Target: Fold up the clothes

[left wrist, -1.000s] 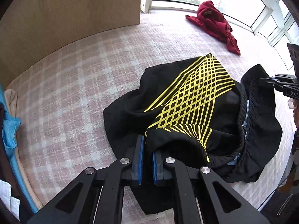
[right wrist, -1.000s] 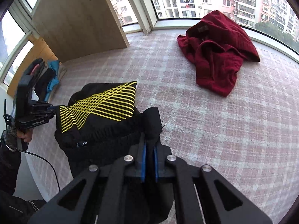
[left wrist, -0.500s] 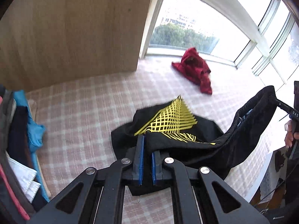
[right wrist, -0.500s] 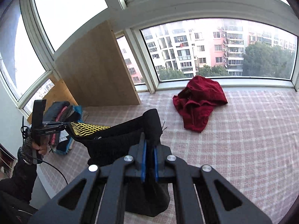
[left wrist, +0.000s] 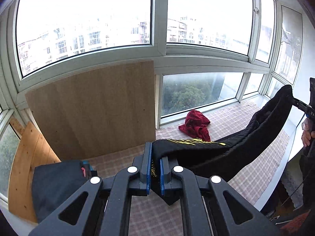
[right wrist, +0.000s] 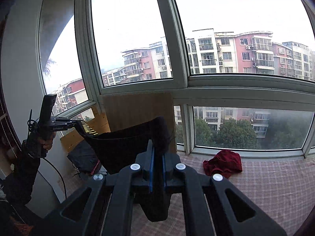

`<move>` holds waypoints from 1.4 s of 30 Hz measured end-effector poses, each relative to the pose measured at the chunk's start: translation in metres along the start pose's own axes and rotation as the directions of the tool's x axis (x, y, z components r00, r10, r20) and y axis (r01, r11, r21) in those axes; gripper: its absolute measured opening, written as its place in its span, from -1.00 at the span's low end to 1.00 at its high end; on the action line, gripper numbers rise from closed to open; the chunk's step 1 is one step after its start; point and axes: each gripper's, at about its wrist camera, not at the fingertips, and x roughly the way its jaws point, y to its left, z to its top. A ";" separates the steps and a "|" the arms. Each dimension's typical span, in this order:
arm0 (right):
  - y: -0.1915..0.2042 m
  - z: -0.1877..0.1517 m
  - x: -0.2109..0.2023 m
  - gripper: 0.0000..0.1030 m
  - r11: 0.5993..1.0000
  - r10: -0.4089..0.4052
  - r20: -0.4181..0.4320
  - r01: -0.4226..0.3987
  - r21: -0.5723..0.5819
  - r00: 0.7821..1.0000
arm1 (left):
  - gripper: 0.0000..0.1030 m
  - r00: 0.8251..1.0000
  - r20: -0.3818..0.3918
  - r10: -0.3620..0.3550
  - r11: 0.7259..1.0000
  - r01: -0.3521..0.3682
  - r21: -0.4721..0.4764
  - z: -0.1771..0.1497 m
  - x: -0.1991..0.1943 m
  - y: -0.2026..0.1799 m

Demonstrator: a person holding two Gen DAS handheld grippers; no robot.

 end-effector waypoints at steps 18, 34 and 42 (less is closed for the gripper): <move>-0.054 -0.003 0.088 -0.88 0.989 -0.072 -0.116 0.086 0.120 0.991 | -0.79 0.995 -0.057 0.083 0.995 -0.080 0.052 0.039 0.027 -0.001; -0.208 -0.234 0.313 -0.48 0.904 -0.102 -0.681 0.353 0.240 0.725 | -0.23 0.813 -0.552 0.185 0.983 -0.154 0.103 -0.097 0.364 0.039; -0.210 -0.246 0.345 -0.43 0.913 -0.064 -0.674 0.316 0.258 0.736 | 0.13 0.819 -0.559 0.127 0.991 -0.128 0.036 -0.096 0.385 0.076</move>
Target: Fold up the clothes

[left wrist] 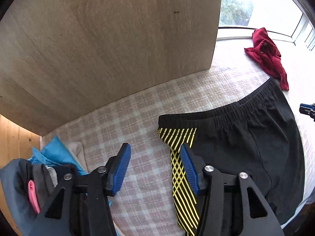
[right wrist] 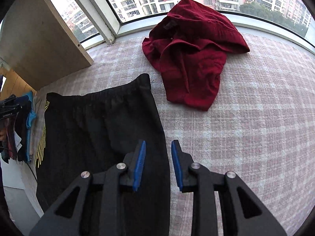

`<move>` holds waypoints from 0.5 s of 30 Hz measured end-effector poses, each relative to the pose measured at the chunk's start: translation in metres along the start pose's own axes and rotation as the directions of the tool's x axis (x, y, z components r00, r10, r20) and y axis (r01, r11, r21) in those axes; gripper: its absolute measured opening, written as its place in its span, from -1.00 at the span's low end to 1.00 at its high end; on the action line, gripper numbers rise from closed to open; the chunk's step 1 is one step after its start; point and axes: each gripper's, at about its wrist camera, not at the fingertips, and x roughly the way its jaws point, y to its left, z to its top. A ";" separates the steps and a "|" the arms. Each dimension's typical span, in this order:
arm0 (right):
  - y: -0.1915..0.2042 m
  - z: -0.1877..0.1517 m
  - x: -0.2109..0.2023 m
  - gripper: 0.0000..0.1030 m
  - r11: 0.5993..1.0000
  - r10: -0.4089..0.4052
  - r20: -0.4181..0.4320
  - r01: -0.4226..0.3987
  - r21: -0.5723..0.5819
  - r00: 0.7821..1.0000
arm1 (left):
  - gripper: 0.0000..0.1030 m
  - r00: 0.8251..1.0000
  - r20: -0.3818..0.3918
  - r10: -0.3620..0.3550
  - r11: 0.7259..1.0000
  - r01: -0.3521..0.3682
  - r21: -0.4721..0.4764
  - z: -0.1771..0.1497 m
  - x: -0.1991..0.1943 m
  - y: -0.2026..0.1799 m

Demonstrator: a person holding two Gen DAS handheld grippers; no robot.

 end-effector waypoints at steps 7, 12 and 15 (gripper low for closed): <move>0.016 0.050 0.048 -0.35 0.998 0.057 -0.007 -0.057 -0.037 0.998 | 0.14 0.997 -0.075 0.015 0.994 -0.007 0.109 -0.011 0.063 -0.015; 0.026 0.073 0.071 -0.14 0.995 0.041 -0.022 -0.043 -0.093 0.999 | 0.14 0.996 -0.090 -0.026 0.997 0.032 0.068 -0.011 0.083 -0.003; 0.024 0.078 0.073 -0.14 0.993 0.068 -0.027 -0.070 -0.090 0.997 | 0.14 0.995 -0.085 -0.042 0.997 0.048 0.063 -0.011 0.086 0.001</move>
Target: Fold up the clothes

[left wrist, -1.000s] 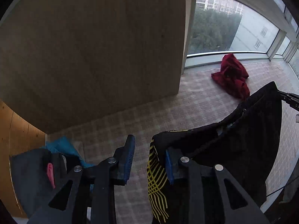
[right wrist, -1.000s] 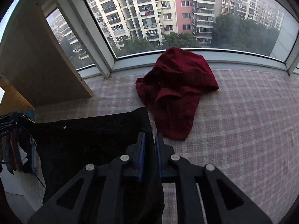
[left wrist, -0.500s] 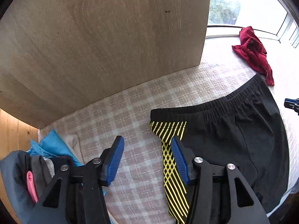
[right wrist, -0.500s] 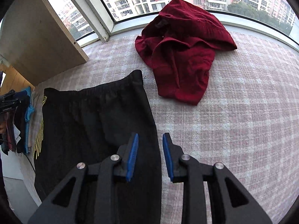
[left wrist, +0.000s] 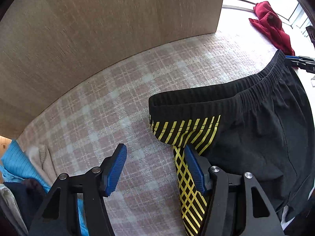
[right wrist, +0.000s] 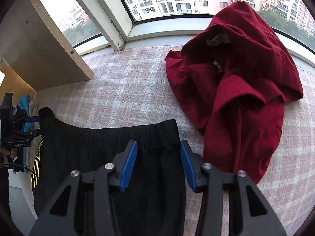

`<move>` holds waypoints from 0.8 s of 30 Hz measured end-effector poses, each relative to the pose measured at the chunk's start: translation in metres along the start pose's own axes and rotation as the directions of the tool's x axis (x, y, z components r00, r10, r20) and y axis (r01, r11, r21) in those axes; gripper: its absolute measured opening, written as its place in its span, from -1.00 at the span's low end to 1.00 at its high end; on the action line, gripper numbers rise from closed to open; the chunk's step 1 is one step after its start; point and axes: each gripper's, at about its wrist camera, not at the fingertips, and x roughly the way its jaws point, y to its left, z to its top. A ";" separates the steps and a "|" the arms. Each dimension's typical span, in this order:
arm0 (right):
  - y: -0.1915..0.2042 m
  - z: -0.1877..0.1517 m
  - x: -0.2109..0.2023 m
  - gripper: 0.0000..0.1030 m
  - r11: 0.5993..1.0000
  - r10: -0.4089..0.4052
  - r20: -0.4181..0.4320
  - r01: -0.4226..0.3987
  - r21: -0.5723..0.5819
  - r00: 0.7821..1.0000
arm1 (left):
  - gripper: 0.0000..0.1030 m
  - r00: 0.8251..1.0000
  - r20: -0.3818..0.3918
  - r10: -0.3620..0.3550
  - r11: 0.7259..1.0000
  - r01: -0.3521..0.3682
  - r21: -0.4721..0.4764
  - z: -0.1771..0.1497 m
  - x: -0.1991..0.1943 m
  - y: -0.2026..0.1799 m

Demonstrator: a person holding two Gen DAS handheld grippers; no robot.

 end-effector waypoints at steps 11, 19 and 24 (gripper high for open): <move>-0.013 -0.004 -0.025 -0.89 0.991 0.130 0.065 -0.131 0.012 0.989 | 0.14 1.000 0.026 -0.006 0.999 0.005 0.040 0.005 -0.006 -0.006; -0.001 0.001 -0.021 -0.27 0.998 0.041 0.045 -0.039 -0.056 0.998 | 0.14 1.000 0.002 -0.004 0.998 0.004 0.065 0.013 0.000 -0.016; 0.002 0.005 -0.001 -0.43 0.998 0.012 0.010 -0.011 -0.059 1.000 | 0.14 1.000 0.004 -0.003 0.998 0.002 0.070 0.016 0.002 -0.022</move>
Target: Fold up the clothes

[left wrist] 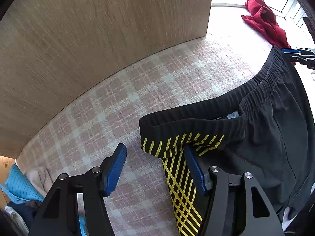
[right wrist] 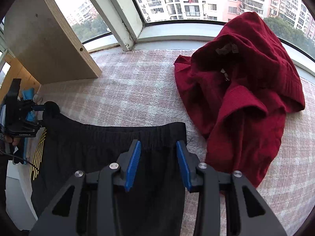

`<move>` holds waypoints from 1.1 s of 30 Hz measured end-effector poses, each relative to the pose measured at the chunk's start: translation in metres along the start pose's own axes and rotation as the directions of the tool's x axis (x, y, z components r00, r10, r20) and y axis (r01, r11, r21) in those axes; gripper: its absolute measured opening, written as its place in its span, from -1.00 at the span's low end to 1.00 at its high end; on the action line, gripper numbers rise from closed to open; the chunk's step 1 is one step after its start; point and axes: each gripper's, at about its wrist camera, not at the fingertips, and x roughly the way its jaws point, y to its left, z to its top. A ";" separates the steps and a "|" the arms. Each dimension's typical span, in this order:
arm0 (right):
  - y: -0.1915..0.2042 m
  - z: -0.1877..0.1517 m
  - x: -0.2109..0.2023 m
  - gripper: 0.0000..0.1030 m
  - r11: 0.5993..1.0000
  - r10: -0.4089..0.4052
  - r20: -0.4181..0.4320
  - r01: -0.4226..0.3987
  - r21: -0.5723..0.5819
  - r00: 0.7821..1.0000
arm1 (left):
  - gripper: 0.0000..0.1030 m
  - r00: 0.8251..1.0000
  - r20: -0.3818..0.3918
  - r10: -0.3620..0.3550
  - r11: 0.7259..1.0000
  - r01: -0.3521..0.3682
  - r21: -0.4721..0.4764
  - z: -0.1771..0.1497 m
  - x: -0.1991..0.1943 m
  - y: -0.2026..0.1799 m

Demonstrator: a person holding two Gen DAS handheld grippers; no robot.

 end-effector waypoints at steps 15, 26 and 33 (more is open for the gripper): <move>-0.033 0.004 -0.033 -0.68 0.996 -0.033 0.078 0.027 0.087 0.996 | -0.64 0.998 0.023 0.053 0.994 -0.050 -0.098 0.011 -0.007 0.004; -0.021 -0.076 -0.136 -0.50 0.994 0.023 0.160 -0.040 0.105 0.987 | -0.21 0.989 0.142 0.038 0.992 -0.020 -0.126 -0.102 -0.132 -0.020; 0.004 -0.235 -0.187 -0.15 0.989 -0.015 0.113 -0.002 0.150 0.993 | -0.05 1.000 0.024 -0.005 0.977 0.010 -0.213 -0.255 -0.142 -0.051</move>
